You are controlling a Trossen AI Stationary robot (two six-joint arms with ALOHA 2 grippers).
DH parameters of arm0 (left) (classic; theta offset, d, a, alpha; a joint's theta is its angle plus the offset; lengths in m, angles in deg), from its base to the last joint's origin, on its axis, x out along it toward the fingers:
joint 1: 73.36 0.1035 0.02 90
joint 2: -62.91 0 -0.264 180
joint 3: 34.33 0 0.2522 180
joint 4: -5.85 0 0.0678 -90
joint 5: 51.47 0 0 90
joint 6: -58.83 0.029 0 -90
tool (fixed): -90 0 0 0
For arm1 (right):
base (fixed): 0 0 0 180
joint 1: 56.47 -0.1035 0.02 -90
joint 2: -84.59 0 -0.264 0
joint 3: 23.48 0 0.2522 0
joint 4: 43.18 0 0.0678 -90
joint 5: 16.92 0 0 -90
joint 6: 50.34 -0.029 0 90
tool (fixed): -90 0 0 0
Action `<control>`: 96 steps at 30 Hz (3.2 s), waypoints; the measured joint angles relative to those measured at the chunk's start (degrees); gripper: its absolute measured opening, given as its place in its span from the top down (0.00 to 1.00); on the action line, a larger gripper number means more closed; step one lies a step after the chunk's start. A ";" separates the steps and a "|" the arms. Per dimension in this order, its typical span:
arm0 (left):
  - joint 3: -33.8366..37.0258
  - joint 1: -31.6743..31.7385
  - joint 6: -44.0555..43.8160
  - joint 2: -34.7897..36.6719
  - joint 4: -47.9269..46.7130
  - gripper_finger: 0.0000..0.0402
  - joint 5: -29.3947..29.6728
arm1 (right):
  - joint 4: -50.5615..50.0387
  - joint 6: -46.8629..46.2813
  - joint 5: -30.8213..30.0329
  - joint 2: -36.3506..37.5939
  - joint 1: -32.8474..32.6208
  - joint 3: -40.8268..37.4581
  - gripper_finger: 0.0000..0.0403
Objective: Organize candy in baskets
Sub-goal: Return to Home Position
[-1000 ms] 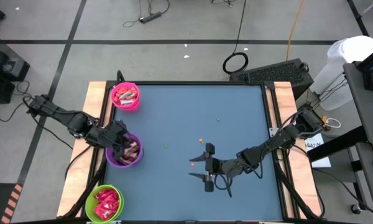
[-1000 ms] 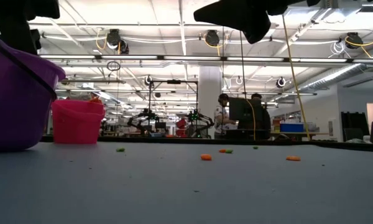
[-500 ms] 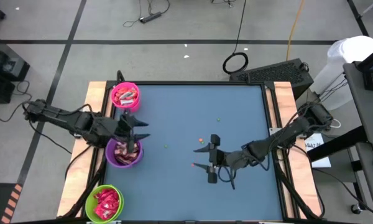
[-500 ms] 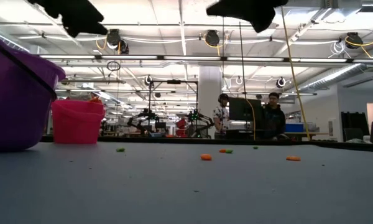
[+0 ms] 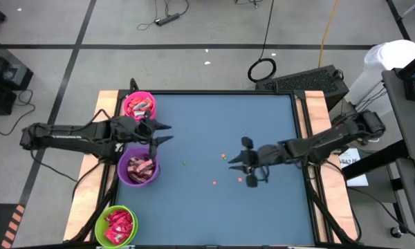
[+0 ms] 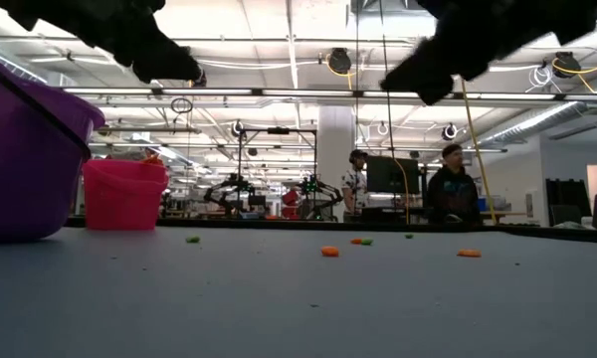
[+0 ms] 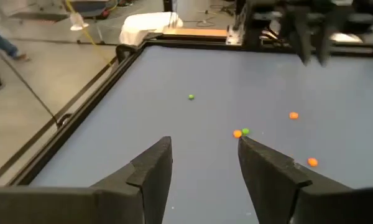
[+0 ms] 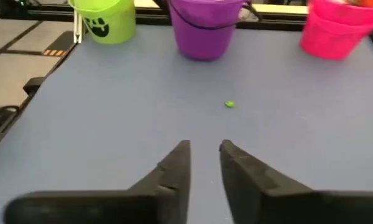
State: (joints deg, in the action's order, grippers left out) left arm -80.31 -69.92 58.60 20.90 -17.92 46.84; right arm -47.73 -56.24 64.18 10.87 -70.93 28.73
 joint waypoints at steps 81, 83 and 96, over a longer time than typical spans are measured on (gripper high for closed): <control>30.72 -0.96 -9.92 41.25 8.36 0.57 -6.62 | -4.88 -6.93 -16.55 66.38 1.97 -37.56 0.97; 30.72 -0.96 -9.90 41.25 8.35 0.57 -6.62 | -4.88 -6.93 -16.55 66.38 1.97 -37.56 0.97; 30.76 -0.96 -9.88 41.25 8.32 0.57 -6.60 | -4.77 -6.92 -16.55 66.38 1.97 -37.58 0.97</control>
State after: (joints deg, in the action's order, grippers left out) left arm -49.54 -70.88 48.72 62.15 -9.60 40.25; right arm -52.50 -63.15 47.63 77.26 -68.96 -8.85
